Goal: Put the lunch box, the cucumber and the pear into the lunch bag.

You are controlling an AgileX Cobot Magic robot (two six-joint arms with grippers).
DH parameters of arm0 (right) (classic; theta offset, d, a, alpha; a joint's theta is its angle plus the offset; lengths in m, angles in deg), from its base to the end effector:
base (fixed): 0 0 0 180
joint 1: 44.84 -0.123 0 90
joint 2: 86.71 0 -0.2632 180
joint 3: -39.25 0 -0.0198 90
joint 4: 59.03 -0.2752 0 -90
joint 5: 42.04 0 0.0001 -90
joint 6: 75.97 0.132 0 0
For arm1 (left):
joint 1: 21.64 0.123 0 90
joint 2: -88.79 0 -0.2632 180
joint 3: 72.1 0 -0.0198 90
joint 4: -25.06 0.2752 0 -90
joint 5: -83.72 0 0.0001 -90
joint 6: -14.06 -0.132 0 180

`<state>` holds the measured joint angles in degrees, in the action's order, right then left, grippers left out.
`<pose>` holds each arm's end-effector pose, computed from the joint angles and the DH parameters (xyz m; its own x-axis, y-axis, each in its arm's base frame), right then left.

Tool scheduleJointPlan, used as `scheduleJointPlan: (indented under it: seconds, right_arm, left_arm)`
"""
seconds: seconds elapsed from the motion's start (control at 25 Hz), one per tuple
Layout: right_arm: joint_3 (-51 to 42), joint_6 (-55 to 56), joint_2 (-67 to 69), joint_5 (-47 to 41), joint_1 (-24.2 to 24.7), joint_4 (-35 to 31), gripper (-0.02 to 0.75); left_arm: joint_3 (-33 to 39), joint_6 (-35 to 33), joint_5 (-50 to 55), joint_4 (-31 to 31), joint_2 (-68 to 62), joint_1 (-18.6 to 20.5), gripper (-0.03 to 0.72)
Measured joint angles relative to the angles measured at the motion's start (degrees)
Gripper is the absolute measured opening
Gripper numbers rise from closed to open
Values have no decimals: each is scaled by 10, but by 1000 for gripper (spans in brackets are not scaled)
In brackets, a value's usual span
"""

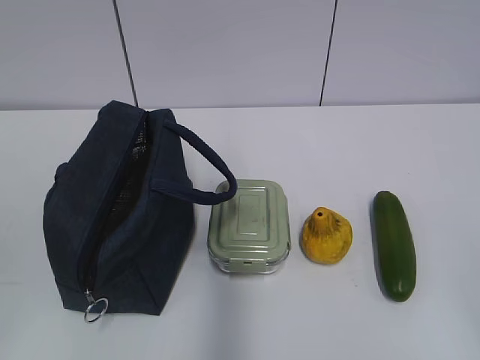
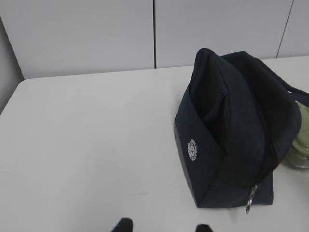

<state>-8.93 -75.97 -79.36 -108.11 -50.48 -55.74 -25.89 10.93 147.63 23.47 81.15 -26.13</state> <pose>0.0673 -0.0003 0.2597 -0.5195 -0.0747 -0.8512 -0.0658 0.9967 -0.0473 0.0659 -0.0085 0.2748 -0.4595 0.0786 -0.8847 0.1198 0.9925 0.0259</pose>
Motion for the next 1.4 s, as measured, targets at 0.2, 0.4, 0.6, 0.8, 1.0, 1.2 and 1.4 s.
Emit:
scheduleJointPlan:
  seconds: [0.2, 0.4, 0.6, 0.8, 1.0, 1.2, 1.4]
  right_arm:
    - [0, 0, 0, 0, 0, 0, 481]
    - [0, 0, 0, 0, 0, 0, 481]
    - [0, 0, 0, 0, 0, 0, 481]
    - [0, 0, 0, 0, 0, 0, 481]
    - [0, 3, 0, 0, 0, 0, 481]
    - [10, 15, 1, 25, 0, -7, 481]
    - [35, 18, 101, 109, 0, -16, 481]
  left_arm:
    - [0, 0, 0, 0, 0, 0, 242]
    - [0, 0, 0, 0, 0, 0, 242]
    - [0, 0, 0, 0, 0, 0, 242]
    - [0, 0, 0, 0, 0, 0, 242]
    - [0, 0, 0, 0, 0, 0, 242]
    - [-1, 0, -1, -3, -5, -15, 242]
    - [-24, 0, -46, -26, -91, -22, 242]
